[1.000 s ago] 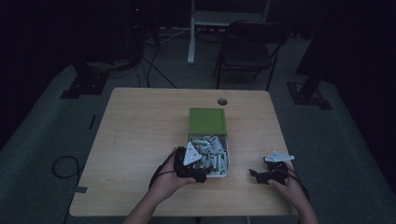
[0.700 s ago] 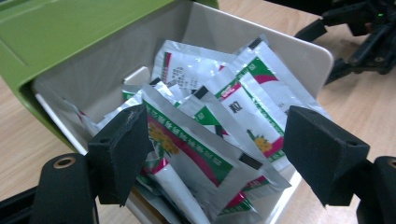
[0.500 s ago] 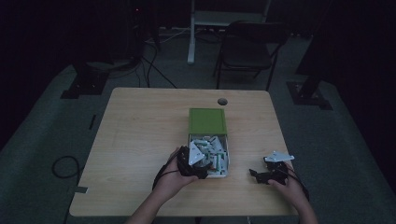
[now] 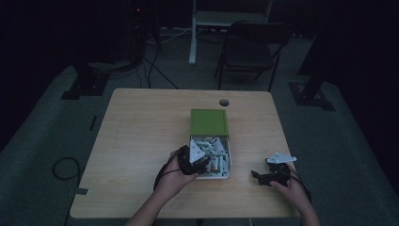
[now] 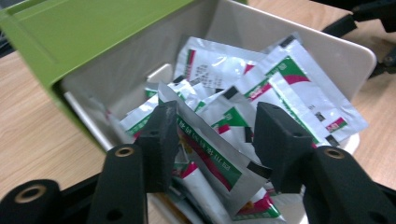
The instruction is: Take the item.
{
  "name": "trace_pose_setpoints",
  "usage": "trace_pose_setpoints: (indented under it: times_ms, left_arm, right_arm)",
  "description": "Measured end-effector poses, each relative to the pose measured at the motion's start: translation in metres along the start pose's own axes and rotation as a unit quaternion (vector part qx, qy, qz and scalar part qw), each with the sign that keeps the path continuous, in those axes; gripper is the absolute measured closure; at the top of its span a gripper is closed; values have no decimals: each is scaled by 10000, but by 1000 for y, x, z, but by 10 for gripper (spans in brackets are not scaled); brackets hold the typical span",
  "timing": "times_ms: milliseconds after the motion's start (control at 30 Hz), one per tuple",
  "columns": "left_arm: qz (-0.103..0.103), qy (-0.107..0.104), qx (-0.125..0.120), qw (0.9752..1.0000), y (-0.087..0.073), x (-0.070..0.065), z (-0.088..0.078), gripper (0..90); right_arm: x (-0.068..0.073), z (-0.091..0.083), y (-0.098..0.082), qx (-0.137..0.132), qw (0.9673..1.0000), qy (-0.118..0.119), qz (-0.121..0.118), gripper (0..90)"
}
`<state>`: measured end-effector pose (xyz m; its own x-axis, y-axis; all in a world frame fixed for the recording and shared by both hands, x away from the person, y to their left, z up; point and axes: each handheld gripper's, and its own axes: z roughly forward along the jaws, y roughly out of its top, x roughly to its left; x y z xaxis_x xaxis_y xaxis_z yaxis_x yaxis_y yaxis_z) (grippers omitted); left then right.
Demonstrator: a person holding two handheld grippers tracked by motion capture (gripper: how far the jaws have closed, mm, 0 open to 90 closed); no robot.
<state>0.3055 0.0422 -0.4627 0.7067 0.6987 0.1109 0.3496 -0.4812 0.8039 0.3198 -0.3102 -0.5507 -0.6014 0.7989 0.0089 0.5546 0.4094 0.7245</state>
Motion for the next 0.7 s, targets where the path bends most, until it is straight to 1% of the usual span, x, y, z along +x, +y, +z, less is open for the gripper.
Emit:
trace_pose_setpoints:
  times_ms: [33, 67, 100, 167, 233, 267, 367, 433, 500, 567, 633, 700]
  left_arm:
    - [-50, 35, 14, 10000, 0, 1, -1, 540]
    - [-62, 18, 12, 10000, 0, 2, -1, 571]
    - [-80, 29, 20, 10000, 0, 2, -2, 580]
    - [-83, 111, 29, 9999, 1, 3, -4, 617]
    - [-72, 131, 34, 9999, 0, 4, -4, 643]
    - [-127, 135, 29, 9998, 0, 4, -4, 654]
    - [-158, 156, 30, 9997, 0, 4, -5, 666]
    - [-177, 257, 30, 9995, 1, 3, -6, 668]
    - [-177, 257, 30, 9995, 1, 3, -6, 665]
    - [-144, 330, 79, 9993, 0, 2, -7, 648]
    - [-137, 346, 108, 9992, 1, 2, -7, 650]
    - [-143, 383, 150, 9991, 1, 3, -8, 689]
  right_arm:
    - [0, 0, 0, 0, 10000, 0, 1, 119]
    - [0, 0, 0, 0, 10000, 0, 1, 119]
    - [0, 0, 0, 0, 10000, 0, 1, 119]
    - [0, 0, 0, 1, 10000, -1, 2, 119]
    - [0, 0, 0, 0, 10000, -1, 2, 119]
    - [0, 0, 0, 0, 10000, -1, 2, 120]
    - [0, 0, 0, 1, 10000, -2, 0, 119]
    - [0, 0, 0, 0, 10000, -2, 2, 119]
    - [0, 0, 0, 0, 10000, -2, 2, 119]
    - [0, 0, 0, -1, 10000, 0, 0, 120]
    - [0, 0, 0, 0, 10000, -2, 1, 120]
    - [0, 0, 0, 0, 10000, -2, 1, 119]
